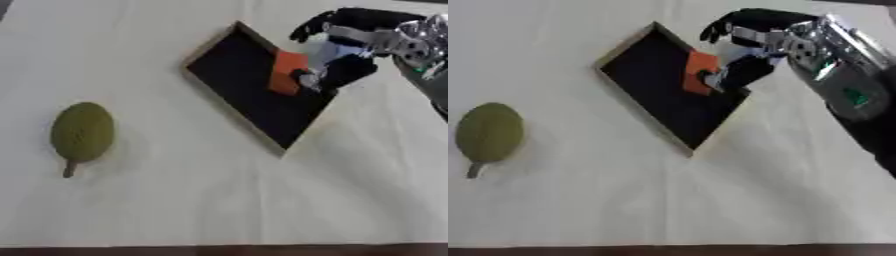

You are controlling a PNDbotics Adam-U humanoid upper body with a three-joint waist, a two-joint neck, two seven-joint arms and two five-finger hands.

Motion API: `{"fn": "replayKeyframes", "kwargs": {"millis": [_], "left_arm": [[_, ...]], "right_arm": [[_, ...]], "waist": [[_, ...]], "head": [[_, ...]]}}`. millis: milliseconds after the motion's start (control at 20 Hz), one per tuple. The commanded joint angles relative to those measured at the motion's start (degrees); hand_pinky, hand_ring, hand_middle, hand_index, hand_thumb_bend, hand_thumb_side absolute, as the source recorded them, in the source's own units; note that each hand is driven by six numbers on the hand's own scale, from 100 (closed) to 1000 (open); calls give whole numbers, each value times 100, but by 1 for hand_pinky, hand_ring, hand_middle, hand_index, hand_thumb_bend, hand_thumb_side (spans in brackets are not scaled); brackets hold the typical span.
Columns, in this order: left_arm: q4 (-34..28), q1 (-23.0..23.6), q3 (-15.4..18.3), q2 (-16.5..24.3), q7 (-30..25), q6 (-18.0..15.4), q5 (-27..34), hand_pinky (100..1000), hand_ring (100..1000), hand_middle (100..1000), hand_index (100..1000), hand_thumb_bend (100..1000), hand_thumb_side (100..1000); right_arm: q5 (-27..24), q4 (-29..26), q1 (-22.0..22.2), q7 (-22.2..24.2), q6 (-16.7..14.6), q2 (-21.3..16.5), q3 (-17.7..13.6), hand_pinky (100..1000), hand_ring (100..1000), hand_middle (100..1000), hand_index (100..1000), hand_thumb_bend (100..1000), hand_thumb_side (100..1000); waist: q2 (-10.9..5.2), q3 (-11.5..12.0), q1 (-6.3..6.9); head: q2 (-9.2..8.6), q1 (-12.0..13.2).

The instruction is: Pick up objects on the table and place them in the box.

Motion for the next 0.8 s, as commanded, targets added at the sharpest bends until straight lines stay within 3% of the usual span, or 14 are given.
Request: {"fn": "replayKeyframes", "kwargs": {"millis": [50,400,600,800], "left_arm": [[-98,-19,40,71,-12,-2,16,940,788,649,817,100,599],[-98,-5,57,74,-6,-4,0,940,790,648,817,100,598],[-98,1,55,86,0,-12,-13,939,790,648,817,100,597],[-98,7,44,103,4,-22,-25,938,791,647,817,100,596]], "right_arm": [[-146,-239,-15,-72,84,-242,-222,923,918,812,911,119,482],[-513,-677,198,-312,173,-646,-829,927,922,819,916,100,320],[-566,-514,239,-286,-57,-847,-975,932,933,830,925,131,311],[-449,-272,285,-233,-366,-958,-1001,937,946,851,935,235,294]], "waist": [[-143,-7,44],[-140,-37,50],[-158,-49,69],[-176,-27,84]], "head": [[-14,-6],[-56,-57],[-72,-32],[-103,-8]]}}
